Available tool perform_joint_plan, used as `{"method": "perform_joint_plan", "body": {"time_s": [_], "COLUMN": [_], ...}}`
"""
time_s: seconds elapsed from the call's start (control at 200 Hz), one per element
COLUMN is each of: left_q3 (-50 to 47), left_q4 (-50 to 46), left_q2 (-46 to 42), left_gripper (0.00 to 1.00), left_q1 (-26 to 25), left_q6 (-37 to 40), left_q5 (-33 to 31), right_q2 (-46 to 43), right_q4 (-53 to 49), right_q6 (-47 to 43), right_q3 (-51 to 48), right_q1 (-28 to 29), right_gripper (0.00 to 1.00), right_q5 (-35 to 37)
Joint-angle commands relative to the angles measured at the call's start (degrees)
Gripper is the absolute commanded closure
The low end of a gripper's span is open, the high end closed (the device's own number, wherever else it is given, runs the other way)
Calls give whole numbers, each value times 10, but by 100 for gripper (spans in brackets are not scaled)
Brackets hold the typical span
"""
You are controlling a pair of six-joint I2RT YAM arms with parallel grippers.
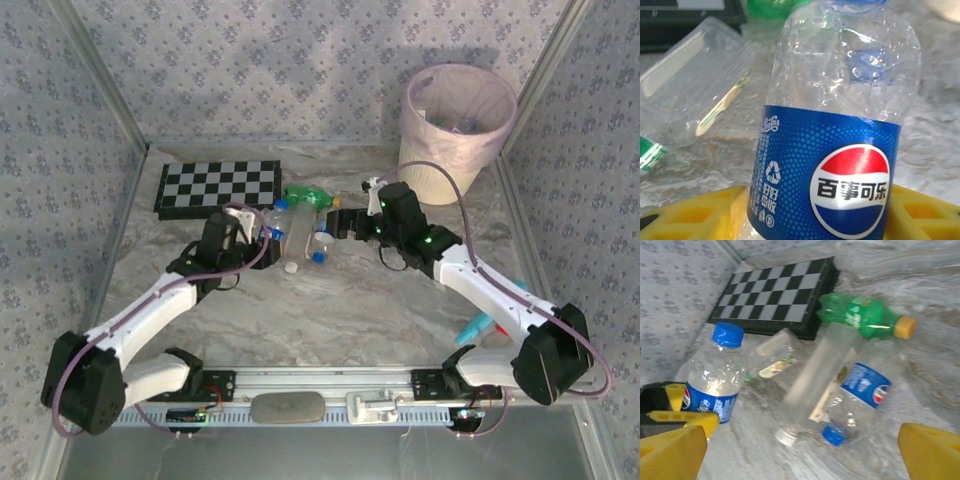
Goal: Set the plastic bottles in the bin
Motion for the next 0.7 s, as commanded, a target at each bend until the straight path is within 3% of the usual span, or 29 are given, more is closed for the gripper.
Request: {"method": "perform_joint_plan", "body": {"time_s": [0.0,0.19,0.52,0.695], "left_q3": [-25,-54,-46,-39], "left_q4": [74,129,155,158], "left_q2": [-33,-44,-18,-15], "left_gripper": [49,49,50,50], "left_q1": [-14,-36,-97,-120], "left_q6": [-31,-64,-53,-45], "left_q5": [21,19,-7,-21], "right_q2": [26,84,162,184], "right_q4": [81,159,173,181], "right_q6": [57,110,129,138], "right_q3": [17,31,67,69], "right_q1": [6,25,53,54], "right_gripper": [0,2,7,17], "right_q5": [-81,-143,-174,-190]}}
